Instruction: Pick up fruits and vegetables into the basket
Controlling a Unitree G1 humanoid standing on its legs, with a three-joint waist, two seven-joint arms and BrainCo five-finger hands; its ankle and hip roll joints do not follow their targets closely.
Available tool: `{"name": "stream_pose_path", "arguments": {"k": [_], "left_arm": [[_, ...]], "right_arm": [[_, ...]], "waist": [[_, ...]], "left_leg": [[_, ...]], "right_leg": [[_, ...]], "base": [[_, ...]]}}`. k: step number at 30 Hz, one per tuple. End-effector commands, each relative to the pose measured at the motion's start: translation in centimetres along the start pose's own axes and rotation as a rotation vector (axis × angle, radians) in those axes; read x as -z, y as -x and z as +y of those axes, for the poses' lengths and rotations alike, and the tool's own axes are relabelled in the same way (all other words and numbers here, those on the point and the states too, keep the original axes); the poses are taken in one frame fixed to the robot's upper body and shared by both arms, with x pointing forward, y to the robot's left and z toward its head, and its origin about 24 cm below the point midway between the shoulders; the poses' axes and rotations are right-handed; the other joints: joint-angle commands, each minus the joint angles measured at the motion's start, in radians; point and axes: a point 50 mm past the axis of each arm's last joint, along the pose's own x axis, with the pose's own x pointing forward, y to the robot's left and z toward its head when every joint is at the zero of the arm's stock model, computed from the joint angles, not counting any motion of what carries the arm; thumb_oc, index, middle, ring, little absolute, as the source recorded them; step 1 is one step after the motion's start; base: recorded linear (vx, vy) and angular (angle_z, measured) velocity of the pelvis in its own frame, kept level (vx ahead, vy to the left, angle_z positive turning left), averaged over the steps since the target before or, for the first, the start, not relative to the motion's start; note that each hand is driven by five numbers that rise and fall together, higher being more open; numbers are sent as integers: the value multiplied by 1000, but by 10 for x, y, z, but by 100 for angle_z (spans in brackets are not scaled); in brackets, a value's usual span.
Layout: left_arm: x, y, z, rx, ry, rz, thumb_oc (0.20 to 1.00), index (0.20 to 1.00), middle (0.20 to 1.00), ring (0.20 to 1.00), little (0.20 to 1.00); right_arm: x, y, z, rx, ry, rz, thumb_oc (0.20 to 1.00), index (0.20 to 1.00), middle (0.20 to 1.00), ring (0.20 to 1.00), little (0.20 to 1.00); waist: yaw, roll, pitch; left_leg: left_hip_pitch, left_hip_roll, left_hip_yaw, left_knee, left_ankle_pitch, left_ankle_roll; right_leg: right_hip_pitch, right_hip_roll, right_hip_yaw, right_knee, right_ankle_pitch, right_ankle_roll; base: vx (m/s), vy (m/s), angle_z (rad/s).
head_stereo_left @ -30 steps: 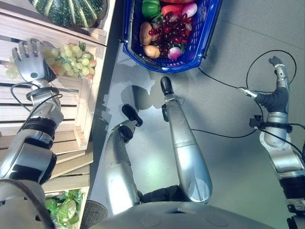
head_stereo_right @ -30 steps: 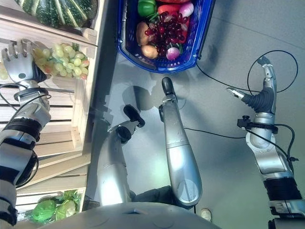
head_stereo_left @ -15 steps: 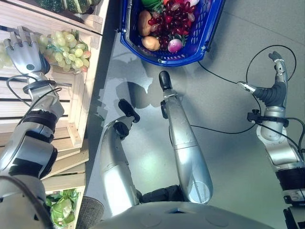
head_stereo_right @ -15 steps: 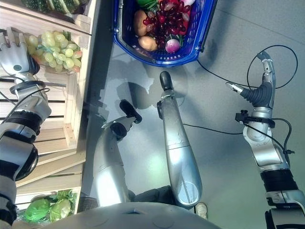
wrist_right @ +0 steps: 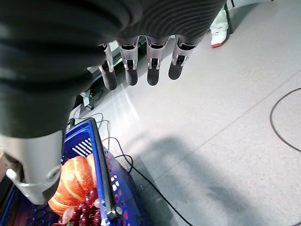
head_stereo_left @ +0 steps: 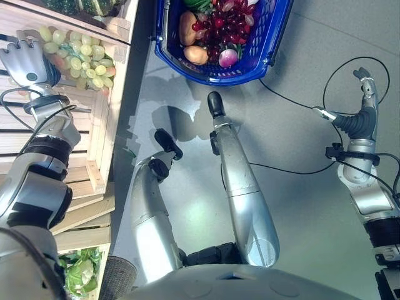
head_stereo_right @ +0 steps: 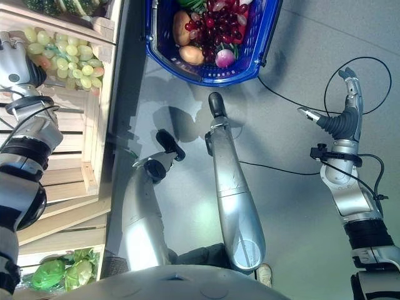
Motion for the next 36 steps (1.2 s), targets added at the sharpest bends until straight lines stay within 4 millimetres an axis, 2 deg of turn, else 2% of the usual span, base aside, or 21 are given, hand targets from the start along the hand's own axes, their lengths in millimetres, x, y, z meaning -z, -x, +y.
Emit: {"name": "stream_pose_path", "arguments": {"k": [1,5,8,13,16,22,23,24,27,33,36], "left_arm": [[53,36,-43,297,-153,77,200,200,200,200,200],[52,43,-46,280,-172,-21,200,200,200,200,200],[48,43,-39,177,-184,-105,200,200,200,200,200],[42,37,-14,-13,-178,-247,200,200,200,200,200],[39,34,8,-138,-175,-322,200,200,200,200,200],[34,33,39,-312,-155,-409,200,200,200,200,200],[35,33,43,-331,-149,-415,200,200,200,200,200],[35,33,48,-357,-141,-419,200,200,200,200,200],[35,33,59,-406,-121,-438,200,200,200,200,200],[24,37,81,-527,-53,-521,200,200,200,200,200],[9,41,98,-612,28,-606,200,200,200,200,200]], "right_arm": [[-12,7,-1,-34,-61,-73,1000,1000,1000,1000,1000],[-14,10,1,-95,-58,-85,1000,1000,1000,1000,1000],[-14,13,2,-144,-75,-68,1000,1000,1000,1000,1000],[-11,20,9,-212,-77,-19,1000,1000,1000,1000,1000],[-12,23,13,-233,-52,-10,1000,1000,1000,1000,1000],[-27,18,22,-285,-17,-57,1000,1000,1000,1000,1000],[-29,17,23,-297,-13,-53,1000,1000,1000,1000,1000],[-29,16,25,-310,3,-48,1000,1000,1000,1000,1000],[-29,13,29,-340,50,-19,1000,1000,1000,1000,1000],[-35,9,40,-407,111,-25,1000,1000,1000,1000,1000],[-50,4,51,-475,99,-73,1000,1000,1000,1000,1000]], "waist": [[11,-33,-52],[19,-26,-52],[29,-19,-52],[50,-6,-52],[64,3,-52],[86,24,-52],[88,28,-52],[89,29,-52],[96,39,-53],[122,50,-102],[143,50,-124]], "left_leg": [[43,-37,15,-52,-37,34],[109,-44,19,-82,-24,30],[164,-53,19,-111,-10,27],[270,-77,17,-179,17,20],[341,-91,12,-222,31,15],[475,-115,6,-302,59,9],[499,-118,4,-315,63,8],[510,-119,15,-331,90,15],[570,-127,7,-359,100,13],[644,-142,-12,-407,110,8],[686,-153,-29,-431,113,8]], "right_leg": [[82,-5,-14,-42,-49,63],[144,-18,-23,-60,-47,68],[202,-29,-31,-81,-44,74],[313,-47,-53,-132,-42,82],[389,-56,-63,-167,-42,86],[527,-70,-78,-229,-42,87],[552,-73,-80,-239,-42,87],[565,-77,-87,-255,-19,79],[627,-83,-89,-277,-21,77],[712,-92,-98,-317,-31,75],[764,-97,-107,-336,-37,74]], "base": [[-11,41,-1],[-3,19,0],[-6,16,4],[-7,6,11],[-13,-16,14],[-9,0,-1],[-88,-12,-4],[-68,-9,-6],[-20,0,-3],[24,-25,-1],[25,-63,5]]}}
